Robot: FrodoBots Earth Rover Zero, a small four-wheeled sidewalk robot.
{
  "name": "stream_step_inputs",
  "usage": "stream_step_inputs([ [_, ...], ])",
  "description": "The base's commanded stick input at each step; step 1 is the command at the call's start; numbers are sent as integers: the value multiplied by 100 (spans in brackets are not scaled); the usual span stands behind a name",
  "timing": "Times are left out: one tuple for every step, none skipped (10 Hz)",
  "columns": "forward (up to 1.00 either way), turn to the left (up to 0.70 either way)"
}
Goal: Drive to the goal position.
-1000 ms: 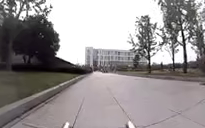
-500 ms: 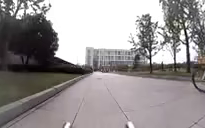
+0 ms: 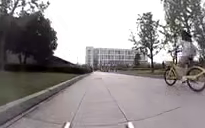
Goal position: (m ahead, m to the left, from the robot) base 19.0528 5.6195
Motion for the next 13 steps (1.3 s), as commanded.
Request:
stream_step_inputs([
  [60, 0],
  [60, 0],
  [60, 0],
  [60, 0],
  [60, 0],
  [60, 0],
  [60, 0],
  [60, 0],
  [60, 0],
  [60, 0],
  [60, 0],
  [60, 0],
  [60, 2],
])
